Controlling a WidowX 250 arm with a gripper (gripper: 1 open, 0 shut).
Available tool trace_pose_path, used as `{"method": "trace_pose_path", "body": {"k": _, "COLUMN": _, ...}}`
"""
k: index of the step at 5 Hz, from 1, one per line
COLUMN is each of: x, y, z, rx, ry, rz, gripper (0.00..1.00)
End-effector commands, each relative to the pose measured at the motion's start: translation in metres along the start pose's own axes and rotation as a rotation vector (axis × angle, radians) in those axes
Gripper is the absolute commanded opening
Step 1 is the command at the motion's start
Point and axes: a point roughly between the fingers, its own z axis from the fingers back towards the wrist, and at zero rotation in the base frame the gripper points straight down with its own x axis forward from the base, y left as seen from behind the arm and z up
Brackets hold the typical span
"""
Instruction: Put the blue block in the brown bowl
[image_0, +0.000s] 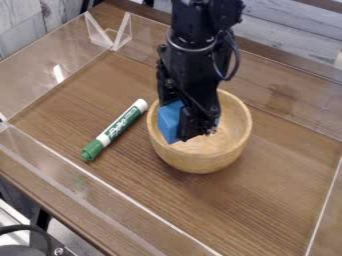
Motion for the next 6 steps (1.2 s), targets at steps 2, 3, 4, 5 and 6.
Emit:
{"method": "trace_pose_path", "body": {"k": 2, "x": 0.0021, "y": 0.0059, "z": 0.0116, "rx": 0.013, "ry": -0.052, "rz": 0.061, "gripper": 0.00}}
{"method": "trace_pose_path", "body": {"k": 3, "x": 0.0016, "y": 0.0066, "z": 0.0123, "rx": 0.013, "ry": -0.056, "rz": 0.080, "gripper": 0.00}}
{"method": "trace_pose_path", "body": {"k": 4, "x": 0.0012, "y": 0.0072, "z": 0.0135, "rx": 0.012, "ry": -0.061, "rz": 0.100, "gripper": 0.00}}
{"method": "trace_pose_path", "body": {"k": 5, "x": 0.0011, "y": 0.0076, "z": 0.0140, "rx": 0.011, "ry": -0.066, "rz": 0.118, "gripper": 0.00}}
{"method": "trace_pose_path", "body": {"k": 6, "x": 0.0012, "y": 0.0078, "z": 0.0144, "rx": 0.010, "ry": -0.071, "rz": 0.134, "gripper": 0.00}}
